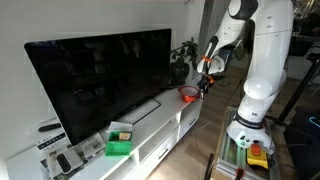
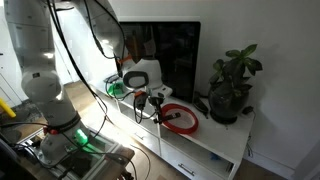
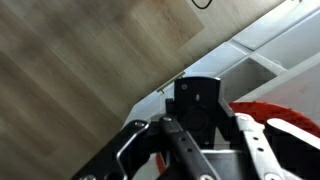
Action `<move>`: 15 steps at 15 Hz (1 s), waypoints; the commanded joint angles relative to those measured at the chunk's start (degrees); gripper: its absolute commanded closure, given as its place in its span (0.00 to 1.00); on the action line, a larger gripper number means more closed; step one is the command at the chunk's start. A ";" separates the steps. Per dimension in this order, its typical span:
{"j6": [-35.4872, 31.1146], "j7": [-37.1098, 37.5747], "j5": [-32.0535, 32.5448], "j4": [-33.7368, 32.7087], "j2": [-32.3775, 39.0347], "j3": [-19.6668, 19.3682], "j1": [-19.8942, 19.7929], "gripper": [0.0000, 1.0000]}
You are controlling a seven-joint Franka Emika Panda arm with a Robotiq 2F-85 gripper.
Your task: Put the remote in the first shelf, from the right, on the TV stand
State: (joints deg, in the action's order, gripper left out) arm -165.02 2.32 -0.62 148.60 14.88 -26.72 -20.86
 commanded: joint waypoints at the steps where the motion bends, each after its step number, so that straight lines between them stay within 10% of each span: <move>1: 0.69 -4.12 -10.59 -0.50 2.01 4.29 -9.54 0.83; 2: 0.12 -1.24 -4.75 0.00 1.22 0.89 -4.73 0.83; 3: 0.13 -2.35 -5.34 -0.02 1.68 1.12 -6.16 0.58; 11: 0.11 -1.65 -5.09 -0.24 1.82 1.16 -4.79 0.58; 12: 0.12 -1.65 -5.09 -0.24 1.82 1.15 -4.79 0.83; 15: 7.01 -0.79 -10.15 -6.66 8.45 2.66 -9.68 0.83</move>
State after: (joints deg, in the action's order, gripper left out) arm -163.94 1.28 -6.77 147.63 17.77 -25.51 -26.22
